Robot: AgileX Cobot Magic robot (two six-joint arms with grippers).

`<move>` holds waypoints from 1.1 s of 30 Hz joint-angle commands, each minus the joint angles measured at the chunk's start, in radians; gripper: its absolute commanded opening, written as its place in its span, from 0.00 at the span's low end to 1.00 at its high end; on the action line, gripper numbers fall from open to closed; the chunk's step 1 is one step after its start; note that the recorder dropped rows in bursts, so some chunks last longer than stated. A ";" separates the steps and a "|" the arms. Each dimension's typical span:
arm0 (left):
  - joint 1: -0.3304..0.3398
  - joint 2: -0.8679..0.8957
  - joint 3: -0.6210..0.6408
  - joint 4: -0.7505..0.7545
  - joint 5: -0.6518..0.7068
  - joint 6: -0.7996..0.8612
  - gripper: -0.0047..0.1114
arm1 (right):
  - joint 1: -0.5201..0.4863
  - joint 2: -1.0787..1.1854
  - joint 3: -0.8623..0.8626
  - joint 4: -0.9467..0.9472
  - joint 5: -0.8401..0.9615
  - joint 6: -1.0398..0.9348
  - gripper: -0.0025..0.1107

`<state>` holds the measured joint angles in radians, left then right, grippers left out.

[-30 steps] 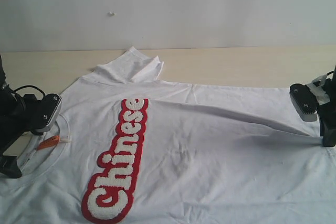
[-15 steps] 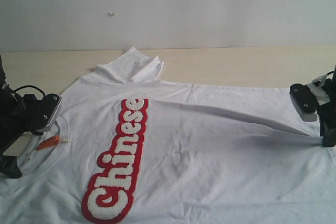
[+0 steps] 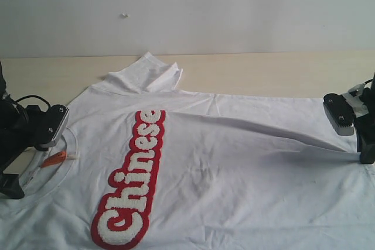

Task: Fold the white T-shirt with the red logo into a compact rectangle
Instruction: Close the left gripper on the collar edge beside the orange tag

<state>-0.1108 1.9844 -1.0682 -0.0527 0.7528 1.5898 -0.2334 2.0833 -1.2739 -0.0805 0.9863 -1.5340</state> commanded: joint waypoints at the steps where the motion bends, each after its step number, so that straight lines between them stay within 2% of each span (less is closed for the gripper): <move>1: 0.005 0.064 0.032 -0.002 -0.064 0.002 0.94 | 0.001 0.023 0.010 -0.025 0.009 -0.008 0.03; 5: 0.005 0.064 0.032 -0.002 -0.064 -0.028 0.94 | 0.001 0.023 0.010 -0.025 0.009 -0.008 0.03; 8: 0.005 0.064 0.032 -0.002 -0.064 -0.045 0.84 | 0.001 0.023 0.010 -0.025 0.009 -0.008 0.03; 11: 0.005 0.064 0.032 -0.002 -0.043 -0.058 0.56 | 0.001 0.023 0.010 -0.025 0.009 -0.008 0.03; 14: 0.005 0.064 0.034 -0.002 0.025 -0.058 0.12 | 0.001 0.023 0.010 -0.025 0.009 -0.008 0.03; 15: 0.005 0.064 0.034 -0.002 0.051 -0.051 0.05 | 0.001 0.023 0.010 -0.025 0.009 -0.008 0.03; 33: 0.005 0.064 0.034 -0.002 0.085 -0.055 0.05 | 0.001 0.023 0.010 -0.025 0.009 -0.008 0.03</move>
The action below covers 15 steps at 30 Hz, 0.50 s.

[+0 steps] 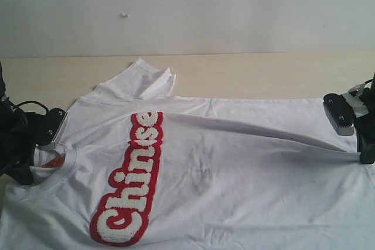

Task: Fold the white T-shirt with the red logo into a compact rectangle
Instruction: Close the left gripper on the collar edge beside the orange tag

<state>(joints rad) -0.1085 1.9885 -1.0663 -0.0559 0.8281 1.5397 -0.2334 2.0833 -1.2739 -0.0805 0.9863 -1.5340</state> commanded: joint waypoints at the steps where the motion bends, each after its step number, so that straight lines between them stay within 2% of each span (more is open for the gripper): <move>1: 0.002 0.060 0.032 0.002 0.010 -0.005 0.05 | 0.001 0.023 0.010 -0.025 0.009 -0.008 0.03; 15: 0.002 0.060 0.032 -0.011 0.010 -0.005 0.05 | 0.001 0.023 0.010 -0.025 0.009 -0.008 0.03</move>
<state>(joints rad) -0.1085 1.9885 -1.0663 -0.0605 0.8300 1.5397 -0.2334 2.0833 -1.2739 -0.0805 0.9863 -1.5340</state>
